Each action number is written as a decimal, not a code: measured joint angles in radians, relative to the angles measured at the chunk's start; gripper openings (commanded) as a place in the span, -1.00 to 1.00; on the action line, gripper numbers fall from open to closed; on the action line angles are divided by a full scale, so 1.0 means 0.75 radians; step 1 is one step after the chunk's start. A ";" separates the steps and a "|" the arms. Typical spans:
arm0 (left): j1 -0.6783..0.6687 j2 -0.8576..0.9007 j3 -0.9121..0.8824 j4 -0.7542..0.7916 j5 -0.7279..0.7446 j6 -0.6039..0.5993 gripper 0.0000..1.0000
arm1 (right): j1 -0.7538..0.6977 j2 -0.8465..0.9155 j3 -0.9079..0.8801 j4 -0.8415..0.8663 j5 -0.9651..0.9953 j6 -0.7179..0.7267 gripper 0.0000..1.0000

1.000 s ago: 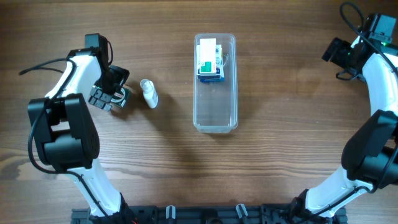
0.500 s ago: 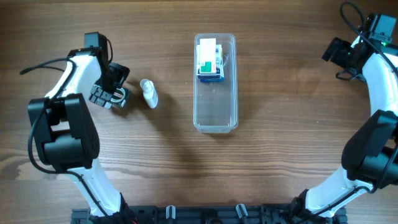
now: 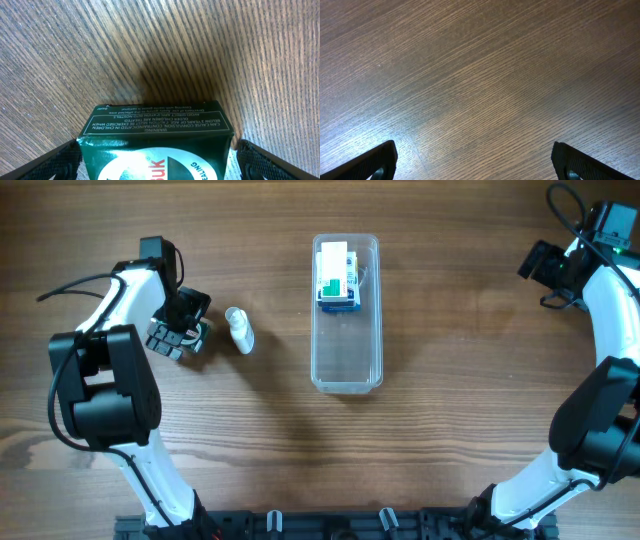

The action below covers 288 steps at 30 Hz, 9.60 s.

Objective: Pack container

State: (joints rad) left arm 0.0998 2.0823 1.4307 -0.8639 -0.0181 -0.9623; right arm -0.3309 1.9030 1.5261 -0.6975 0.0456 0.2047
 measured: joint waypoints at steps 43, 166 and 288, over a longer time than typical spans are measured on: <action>-0.145 -0.710 0.072 -0.065 0.058 0.035 0.02 | 0.000 0.000 0.000 -0.001 -0.001 0.000 0.99; -0.481 -0.301 0.193 -0.351 0.057 1.068 0.99 | 0.000 0.000 0.000 0.000 -0.001 0.000 0.99; -0.775 -0.367 0.231 -0.374 0.011 -0.273 0.99 | 0.000 0.000 0.000 0.005 0.000 0.000 1.00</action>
State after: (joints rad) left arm -0.4812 1.8072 1.6043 -1.1442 -0.0101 -1.1671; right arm -0.3309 1.9030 1.5261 -0.6937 0.0456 0.2047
